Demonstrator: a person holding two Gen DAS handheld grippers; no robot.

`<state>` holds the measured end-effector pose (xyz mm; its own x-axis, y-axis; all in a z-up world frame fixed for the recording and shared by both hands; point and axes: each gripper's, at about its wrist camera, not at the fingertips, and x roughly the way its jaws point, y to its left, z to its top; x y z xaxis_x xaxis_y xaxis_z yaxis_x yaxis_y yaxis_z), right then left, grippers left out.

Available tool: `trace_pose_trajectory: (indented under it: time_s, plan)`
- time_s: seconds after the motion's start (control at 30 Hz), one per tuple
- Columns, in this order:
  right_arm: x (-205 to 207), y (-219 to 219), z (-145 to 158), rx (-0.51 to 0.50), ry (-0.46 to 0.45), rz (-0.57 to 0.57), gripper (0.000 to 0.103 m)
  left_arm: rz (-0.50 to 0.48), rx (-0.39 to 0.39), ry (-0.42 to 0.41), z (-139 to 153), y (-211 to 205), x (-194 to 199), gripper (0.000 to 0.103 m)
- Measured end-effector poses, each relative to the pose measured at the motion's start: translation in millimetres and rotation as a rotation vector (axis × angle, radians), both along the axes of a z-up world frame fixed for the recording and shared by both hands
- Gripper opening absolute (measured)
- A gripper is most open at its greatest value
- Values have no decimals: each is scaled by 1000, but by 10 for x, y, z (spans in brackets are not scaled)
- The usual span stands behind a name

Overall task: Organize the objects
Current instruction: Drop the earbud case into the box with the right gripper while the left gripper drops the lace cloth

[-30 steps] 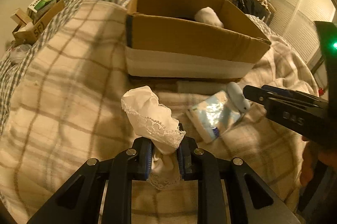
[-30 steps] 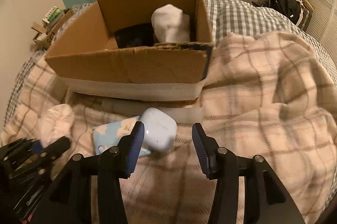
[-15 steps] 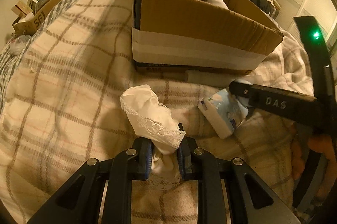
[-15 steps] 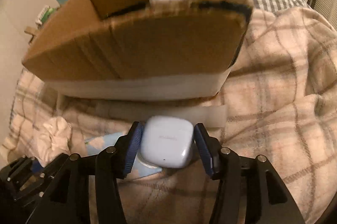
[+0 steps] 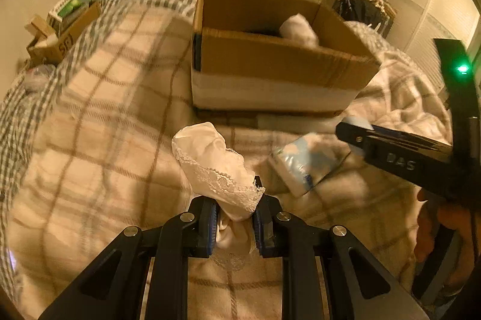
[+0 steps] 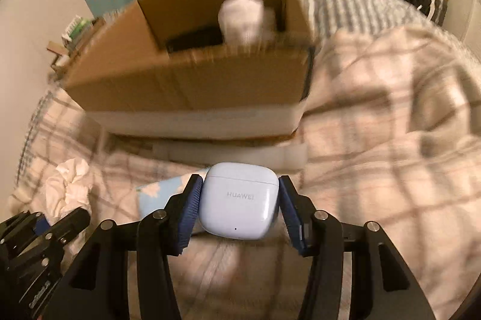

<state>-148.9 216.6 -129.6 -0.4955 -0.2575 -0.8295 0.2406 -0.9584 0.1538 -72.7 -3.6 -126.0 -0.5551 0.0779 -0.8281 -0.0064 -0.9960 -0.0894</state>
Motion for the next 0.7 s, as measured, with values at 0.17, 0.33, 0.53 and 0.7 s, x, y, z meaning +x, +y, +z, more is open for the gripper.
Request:
trace_pose_trajectory:
  time_s: [0.17, 0.33, 0.53, 0.7]
  plan:
    - [39, 50, 687, -11, 131, 7, 51, -32, 17, 78, 459, 42, -134, 20]
    - [-33, -12, 1419, -27, 273, 25, 51, -86, -25, 225, 1121, 179, -411, 20]
    - [-529, -182, 2001, -18, 379, 63, 51, -131, -63, 286, 1440, 332, -985, 20]
    - [-889, -271, 1871, -2, 378, 104, 51, -123, -64, 250, 1224, 321, -1501, 20]
